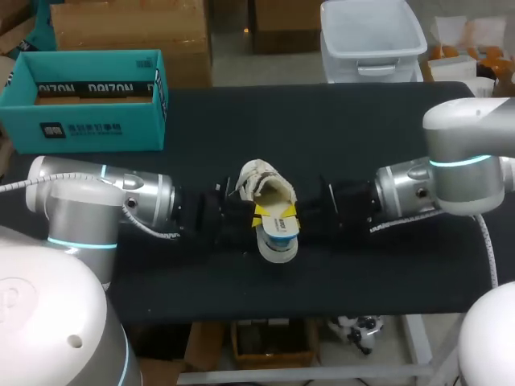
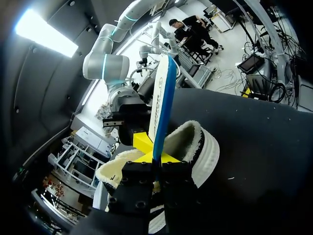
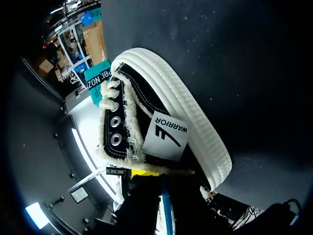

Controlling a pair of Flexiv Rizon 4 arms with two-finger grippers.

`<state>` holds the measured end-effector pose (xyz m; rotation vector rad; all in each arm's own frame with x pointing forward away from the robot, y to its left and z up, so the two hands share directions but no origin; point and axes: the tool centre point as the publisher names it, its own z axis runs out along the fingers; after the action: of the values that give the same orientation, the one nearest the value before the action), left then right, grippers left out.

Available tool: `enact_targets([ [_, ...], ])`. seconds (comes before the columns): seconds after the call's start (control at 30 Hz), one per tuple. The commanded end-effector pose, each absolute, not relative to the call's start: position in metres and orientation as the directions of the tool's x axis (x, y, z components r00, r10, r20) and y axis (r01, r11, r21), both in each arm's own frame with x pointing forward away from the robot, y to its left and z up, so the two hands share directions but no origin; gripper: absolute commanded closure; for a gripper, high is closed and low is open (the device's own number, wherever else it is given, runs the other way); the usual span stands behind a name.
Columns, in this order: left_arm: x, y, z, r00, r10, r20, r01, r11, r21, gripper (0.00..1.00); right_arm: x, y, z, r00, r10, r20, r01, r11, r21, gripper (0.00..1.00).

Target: Open the shoe tongue, take the insole out of the shoe, put the insole back into the shoe, and pack the shoe into the shoebox

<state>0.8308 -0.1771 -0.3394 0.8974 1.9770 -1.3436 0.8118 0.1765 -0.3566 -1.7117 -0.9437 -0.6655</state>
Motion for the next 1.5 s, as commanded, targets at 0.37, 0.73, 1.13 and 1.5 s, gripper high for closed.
enact_targets([
  [0.37, 0.832, -0.173, -0.342, -0.607, 0.202, -0.768, 0.790, 0.250, -0.559, 1.00, 0.790, 0.165, -0.334, 0.515, 0.294, 0.805, 0.856, -0.227, -0.465, 0.51],
  [0.73, 0.828, -0.176, -0.341, -0.602, 0.203, -0.772, 0.795, 0.240, -0.557, 1.00, 0.788, 0.172, -0.339, 0.514, 0.282, 0.810, 0.857, -0.191, -0.478, 1.00],
  [1.13, 0.825, -0.180, -0.341, -0.601, 0.205, -0.773, 0.797, 0.229, -0.559, 1.00, 0.787, 0.174, -0.341, 0.520, 0.281, 0.807, 0.854, -0.176, -0.489, 0.81],
  [1.5, 0.811, -0.181, -0.333, -0.586, 0.217, -0.781, 0.810, 0.198, -0.553, 0.66, 0.789, 0.175, -0.343, 0.518, 0.286, 0.806, 0.855, -0.160, -0.493, 1.00],
])
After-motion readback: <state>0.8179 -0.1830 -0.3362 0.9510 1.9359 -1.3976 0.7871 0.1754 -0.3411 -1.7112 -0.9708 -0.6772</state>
